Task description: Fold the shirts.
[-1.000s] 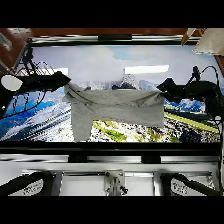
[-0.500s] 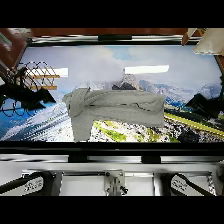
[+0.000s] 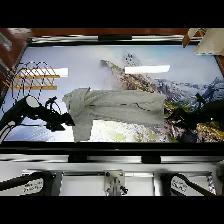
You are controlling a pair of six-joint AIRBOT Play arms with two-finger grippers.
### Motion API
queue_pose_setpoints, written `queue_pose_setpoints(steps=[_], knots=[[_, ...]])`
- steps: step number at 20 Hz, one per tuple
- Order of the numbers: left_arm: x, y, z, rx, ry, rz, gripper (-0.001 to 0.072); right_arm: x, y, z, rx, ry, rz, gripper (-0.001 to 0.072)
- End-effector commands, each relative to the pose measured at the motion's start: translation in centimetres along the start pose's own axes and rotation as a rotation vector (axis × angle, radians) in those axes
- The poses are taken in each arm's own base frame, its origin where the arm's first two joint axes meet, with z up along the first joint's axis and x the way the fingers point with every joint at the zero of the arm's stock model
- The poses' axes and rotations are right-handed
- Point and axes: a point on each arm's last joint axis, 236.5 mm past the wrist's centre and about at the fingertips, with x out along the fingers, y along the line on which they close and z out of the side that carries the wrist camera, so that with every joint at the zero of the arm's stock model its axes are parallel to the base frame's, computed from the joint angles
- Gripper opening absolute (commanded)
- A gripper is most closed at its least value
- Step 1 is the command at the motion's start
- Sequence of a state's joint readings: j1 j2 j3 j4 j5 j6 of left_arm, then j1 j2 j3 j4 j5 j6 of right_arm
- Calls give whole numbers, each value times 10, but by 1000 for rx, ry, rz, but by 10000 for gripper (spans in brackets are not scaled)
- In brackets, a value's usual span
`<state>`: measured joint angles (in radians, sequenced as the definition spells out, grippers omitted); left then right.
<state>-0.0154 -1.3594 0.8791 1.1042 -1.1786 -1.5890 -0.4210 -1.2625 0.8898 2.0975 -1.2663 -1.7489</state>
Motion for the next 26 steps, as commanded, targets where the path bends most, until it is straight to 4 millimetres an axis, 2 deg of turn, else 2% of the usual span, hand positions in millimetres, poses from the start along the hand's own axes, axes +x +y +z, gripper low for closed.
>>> queue_pose_setpoints(steps=[1,2,5,8,11,13,15,16,18,20,23,26], knots=[[28,-15,3,0,-6,-33,701,25,15,-3,-40,27,2,628],[30,-21,7,1,-21,-46,697,31,19,-3,-51,34,1,628],[27,-34,13,-5,-46,-83,339,46,25,1,-73,30,-11,628],[18,-41,22,12,-68,-93,33,62,24,-1,-73,54,-21,628],[4,-52,32,71,-105,-105,33,74,22,-9,-98,101,-47,628],[-7,-60,36,106,-116,-114,33,73,24,-10,-129,107,-42,628],[-15,-66,41,139,-134,-120,33,58,30,-6,-177,114,-31,628],[-19,-68,43,145,-144,-123,33,45,30,1,-193,101,-42,628],[-25,-73,42,178,-139,-126,33,21,19,12,-186,60,-68,628],[-30,-77,42,195,-135,-130,33,16,1,8,-138,79,-89,628],[-37,-81,46,213,-154,-135,33,41,-11,-4,-104,110,-99,628],[-46,-87,44,262,-164,-138,33,74,2,-9,-81,119,-52,628]])
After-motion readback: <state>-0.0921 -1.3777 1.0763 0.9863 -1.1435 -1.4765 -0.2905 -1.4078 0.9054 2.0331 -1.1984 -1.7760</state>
